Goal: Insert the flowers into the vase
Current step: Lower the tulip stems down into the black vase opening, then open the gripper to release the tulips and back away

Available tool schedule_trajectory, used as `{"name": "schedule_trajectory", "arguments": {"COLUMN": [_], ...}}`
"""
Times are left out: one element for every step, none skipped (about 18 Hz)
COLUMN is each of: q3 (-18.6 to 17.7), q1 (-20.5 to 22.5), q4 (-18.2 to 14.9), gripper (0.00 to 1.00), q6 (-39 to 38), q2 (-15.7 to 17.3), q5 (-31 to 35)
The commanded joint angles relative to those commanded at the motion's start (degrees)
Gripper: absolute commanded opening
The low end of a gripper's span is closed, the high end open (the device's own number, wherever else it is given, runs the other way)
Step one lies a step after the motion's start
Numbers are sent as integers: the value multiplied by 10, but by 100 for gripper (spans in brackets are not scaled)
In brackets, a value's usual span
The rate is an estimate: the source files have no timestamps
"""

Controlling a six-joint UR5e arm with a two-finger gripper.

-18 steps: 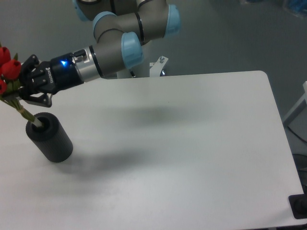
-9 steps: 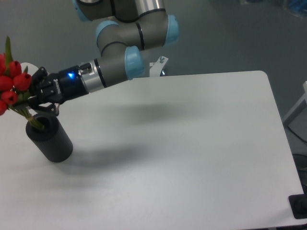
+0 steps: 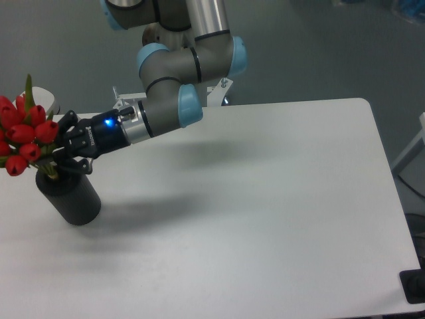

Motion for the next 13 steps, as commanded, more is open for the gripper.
{"name": "schedule_trajectory", "arguments": {"q3": [-4,-5,-11,-13,-13,-14,-15,-15,-14,-14,-14,-14,-15], "q1": [0,0,0,0,1,3,4,5,6,10,11,13,14], "q4": [-1,-1,-1,-1,-1,-1,-1,-1,-1,-1,0,1,1], "gripper": [31,34,34,38,46,50,63,72,74,84,90,100,100], "q6": [8,9,10,10,10,9,10,10,10,11,12,15,18], "q2": [0,-1,-1,-1,-2,-2,-2,-4,-5,-5,-5,-5,-5], "q5": [0,0,0,0,0,0,0,2,3,5,6,6,6]}}
